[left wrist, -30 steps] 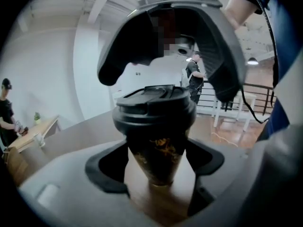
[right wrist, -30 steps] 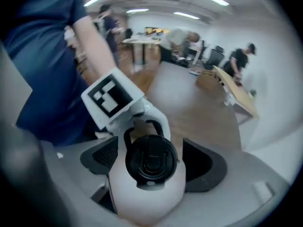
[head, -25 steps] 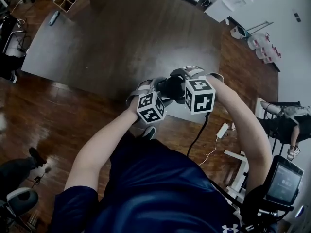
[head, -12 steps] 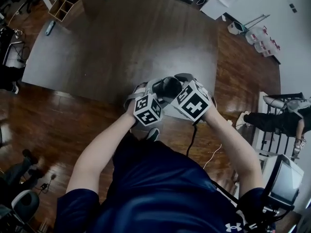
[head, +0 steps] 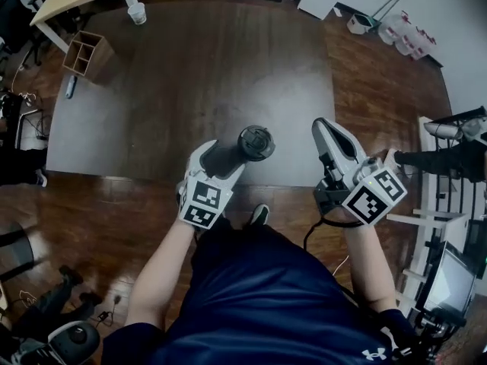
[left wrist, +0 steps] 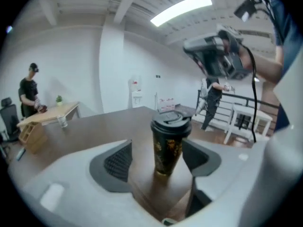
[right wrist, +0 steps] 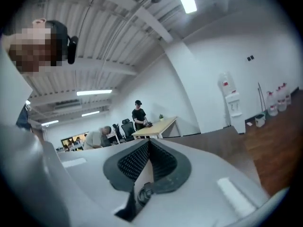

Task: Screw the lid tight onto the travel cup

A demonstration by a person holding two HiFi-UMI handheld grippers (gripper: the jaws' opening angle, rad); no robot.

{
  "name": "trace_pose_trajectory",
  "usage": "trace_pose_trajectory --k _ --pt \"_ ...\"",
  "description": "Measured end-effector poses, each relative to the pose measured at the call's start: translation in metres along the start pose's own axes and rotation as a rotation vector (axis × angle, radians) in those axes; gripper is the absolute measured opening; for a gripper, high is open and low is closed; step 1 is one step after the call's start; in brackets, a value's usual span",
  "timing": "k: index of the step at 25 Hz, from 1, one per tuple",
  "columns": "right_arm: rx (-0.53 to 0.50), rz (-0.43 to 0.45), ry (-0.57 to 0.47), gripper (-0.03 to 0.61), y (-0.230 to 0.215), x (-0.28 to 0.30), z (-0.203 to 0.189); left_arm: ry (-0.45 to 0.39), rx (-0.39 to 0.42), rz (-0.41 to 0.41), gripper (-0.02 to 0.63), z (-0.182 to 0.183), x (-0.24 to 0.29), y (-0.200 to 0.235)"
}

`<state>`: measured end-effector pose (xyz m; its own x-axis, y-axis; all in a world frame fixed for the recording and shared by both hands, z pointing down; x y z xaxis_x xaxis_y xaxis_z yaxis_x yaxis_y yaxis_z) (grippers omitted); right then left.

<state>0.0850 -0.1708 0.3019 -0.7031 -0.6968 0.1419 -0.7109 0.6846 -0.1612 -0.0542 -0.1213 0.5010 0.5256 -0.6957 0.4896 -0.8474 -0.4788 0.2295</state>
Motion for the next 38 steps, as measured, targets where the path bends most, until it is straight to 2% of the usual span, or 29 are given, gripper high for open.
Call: trace_pose_trajectory --k 2,3,4,9,14,23,33,38 --pt "0.05 0.005 -0.024 0.011 -0.001 -0.016 -0.01 -0.084 -0.12 0.012 0.287 0.026 -0.028 -0.002" --pt "0.057 0.009 -0.029 0.011 0.001 -0.022 -0.016 -0.118 -0.154 0.008 0.266 0.04 -0.039 -0.008" --pt "0.058 0.013 -0.032 0.011 0.003 -0.027 -0.022 -0.145 -0.163 0.003 0.235 0.052 -0.048 -0.015" --pt "0.036 0.025 -0.06 0.011 0.017 -0.036 -0.033 -0.234 -0.103 -0.06 0.132 0.097 -0.068 -0.066" --pt "-0.065 0.02 -0.114 0.011 0.032 -0.042 -0.021 -0.31 -0.143 -0.088 0.019 0.125 -0.083 -0.092" --pt "-0.278 -0.004 -0.136 0.011 0.04 -0.06 -0.009 -0.352 -0.139 -0.098 0.005 0.142 -0.087 -0.114" --pt "-0.375 -0.015 -0.119 0.011 0.042 -0.072 -0.014 -0.341 -0.153 -0.095 0.005 0.134 -0.082 -0.124" --pt "-0.38 -0.018 -0.119 0.011 0.042 -0.073 -0.012 -0.348 -0.157 -0.092 0.005 0.138 -0.082 -0.122"
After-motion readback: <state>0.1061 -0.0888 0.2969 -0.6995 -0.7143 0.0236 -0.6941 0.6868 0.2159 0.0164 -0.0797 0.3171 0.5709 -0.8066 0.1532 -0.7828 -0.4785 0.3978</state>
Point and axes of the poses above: the fingertips, and each gripper's own axes: x forward along the fingers, y to its left, z out of its top, the point moved 1 cm from there along -x, backward along the fingers, and after that the axes turned 13 degrees about -x, right-handed, at the moved point
